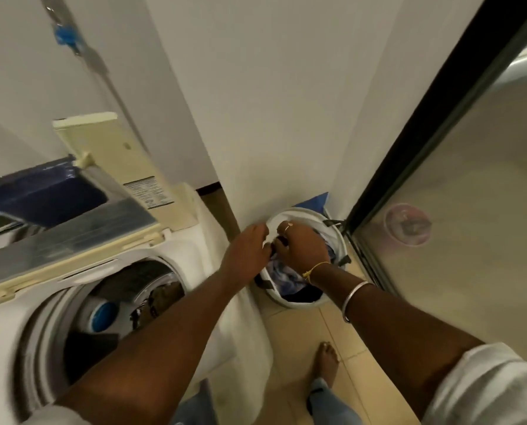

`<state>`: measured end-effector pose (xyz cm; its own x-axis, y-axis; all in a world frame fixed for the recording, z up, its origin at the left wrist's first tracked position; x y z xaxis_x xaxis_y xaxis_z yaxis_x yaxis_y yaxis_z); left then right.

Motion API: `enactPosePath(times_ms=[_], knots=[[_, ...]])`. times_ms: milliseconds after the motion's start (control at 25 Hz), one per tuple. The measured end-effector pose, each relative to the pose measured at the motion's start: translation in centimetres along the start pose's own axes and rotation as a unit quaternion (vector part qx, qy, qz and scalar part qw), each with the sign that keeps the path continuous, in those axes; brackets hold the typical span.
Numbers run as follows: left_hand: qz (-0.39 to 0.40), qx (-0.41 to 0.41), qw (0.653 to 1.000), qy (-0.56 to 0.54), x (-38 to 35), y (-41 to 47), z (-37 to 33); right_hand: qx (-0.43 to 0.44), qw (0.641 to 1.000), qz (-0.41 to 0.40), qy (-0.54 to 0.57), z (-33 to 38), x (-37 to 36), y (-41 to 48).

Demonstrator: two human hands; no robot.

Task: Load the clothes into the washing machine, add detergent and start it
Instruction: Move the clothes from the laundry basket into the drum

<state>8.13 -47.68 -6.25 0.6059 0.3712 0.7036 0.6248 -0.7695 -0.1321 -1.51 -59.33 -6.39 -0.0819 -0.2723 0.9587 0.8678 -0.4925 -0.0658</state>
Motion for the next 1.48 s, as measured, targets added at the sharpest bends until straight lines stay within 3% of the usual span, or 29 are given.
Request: enactPosePath(times_ms=[320, 640, 1000, 1200, 1360, 1480], knots=[[0.042, 0.073, 0.996, -0.012, -11.0, 7.6, 0.1, 0.034, 0.991, 0.126, -0.032, -13.2, -5.0, 5.5], [0.111, 0.139, 0.983, -0.042, -18.1, 10.6, 7.5, 0.085, 0.965, 0.237, -0.074, -17.7, -12.1, 10.0], [0.127, 0.256, 0.958, -0.021, -30.1, 15.9, 19.2, 0.104, 0.918, 0.36, -0.133, -21.4, -27.5, 16.7], [0.13, 0.333, 0.933, -0.034, -37.8, 16.1, 23.5, 0.147, 0.877, 0.396, -0.228, -25.2, -35.1, 18.0], [0.151, 0.368, 0.917, 0.012, -42.2, 14.8, 26.1, 0.155, 0.871, 0.389, -0.257, -26.9, -40.4, 17.0], [0.076, 0.323, 0.943, 0.021, -43.2, 14.7, 27.3, 0.159, 0.882, 0.35, -0.273, -27.5, -42.2, 16.5]])
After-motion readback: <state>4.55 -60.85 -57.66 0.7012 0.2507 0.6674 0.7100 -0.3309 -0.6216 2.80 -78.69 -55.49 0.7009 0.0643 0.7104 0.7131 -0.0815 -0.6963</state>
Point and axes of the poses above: each hand's wrist, its own y-axis towards the middle knuckle, its own x-axis out of the back of the hand, z = x × y, the point moved 2 cm from there along y, towards the middle knuckle, and after that the axes turned 13 degrees about -y, right-handed, at the moved point
